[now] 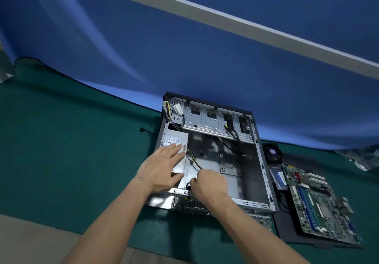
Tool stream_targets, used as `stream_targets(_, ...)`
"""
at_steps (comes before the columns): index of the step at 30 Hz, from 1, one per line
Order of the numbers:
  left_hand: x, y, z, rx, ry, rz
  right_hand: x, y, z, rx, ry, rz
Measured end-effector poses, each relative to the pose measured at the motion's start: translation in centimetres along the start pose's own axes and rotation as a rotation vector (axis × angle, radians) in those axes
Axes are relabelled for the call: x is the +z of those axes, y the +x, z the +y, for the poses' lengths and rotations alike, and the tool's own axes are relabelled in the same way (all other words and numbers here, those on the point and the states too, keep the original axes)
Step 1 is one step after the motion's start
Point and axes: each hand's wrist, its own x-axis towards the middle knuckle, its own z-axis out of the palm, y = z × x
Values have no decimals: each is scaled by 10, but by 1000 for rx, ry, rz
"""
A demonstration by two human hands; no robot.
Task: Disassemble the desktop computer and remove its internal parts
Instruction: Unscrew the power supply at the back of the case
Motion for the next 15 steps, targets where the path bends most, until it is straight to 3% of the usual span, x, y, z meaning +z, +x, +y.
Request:
stream_targets(4,2,1,1,-69,-23,92,0,18,-1,20,126,-1)
stream_targets(10,6,3,0,-365,-133,220,0,48,-35,75,678,131)
stream_targets(15,11,4,-2,-391,-153,201,11,61,-64,100,687,109)
